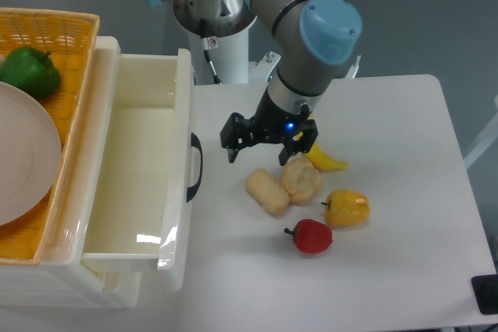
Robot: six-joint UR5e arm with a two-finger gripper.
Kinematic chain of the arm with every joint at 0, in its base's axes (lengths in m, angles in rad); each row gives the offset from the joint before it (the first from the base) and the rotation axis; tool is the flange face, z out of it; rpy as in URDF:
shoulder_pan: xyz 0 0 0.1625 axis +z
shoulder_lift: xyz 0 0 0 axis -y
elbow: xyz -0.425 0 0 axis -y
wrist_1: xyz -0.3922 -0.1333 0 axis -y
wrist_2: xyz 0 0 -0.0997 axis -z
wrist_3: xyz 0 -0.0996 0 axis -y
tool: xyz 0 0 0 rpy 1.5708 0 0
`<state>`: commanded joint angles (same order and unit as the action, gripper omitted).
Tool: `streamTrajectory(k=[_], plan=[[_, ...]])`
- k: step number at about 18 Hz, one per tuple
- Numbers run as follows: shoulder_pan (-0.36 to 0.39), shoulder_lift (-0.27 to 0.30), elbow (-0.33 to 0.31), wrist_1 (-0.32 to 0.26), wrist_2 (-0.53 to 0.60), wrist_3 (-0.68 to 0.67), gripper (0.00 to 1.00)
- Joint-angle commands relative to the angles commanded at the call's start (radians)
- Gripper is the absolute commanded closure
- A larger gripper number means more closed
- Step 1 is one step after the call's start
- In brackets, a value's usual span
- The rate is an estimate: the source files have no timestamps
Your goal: Slide open the top white drawer
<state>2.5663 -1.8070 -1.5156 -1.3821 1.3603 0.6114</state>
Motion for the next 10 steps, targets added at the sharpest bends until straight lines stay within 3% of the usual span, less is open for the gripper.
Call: streamTrajectory(k=[3, 10], plan=[[0.006, 0.0, 0.0, -0.002, 0.066, 0.138, 0.0], [0.044, 0.0, -0.012, 0.04, 0.088, 0.151, 0.0]])
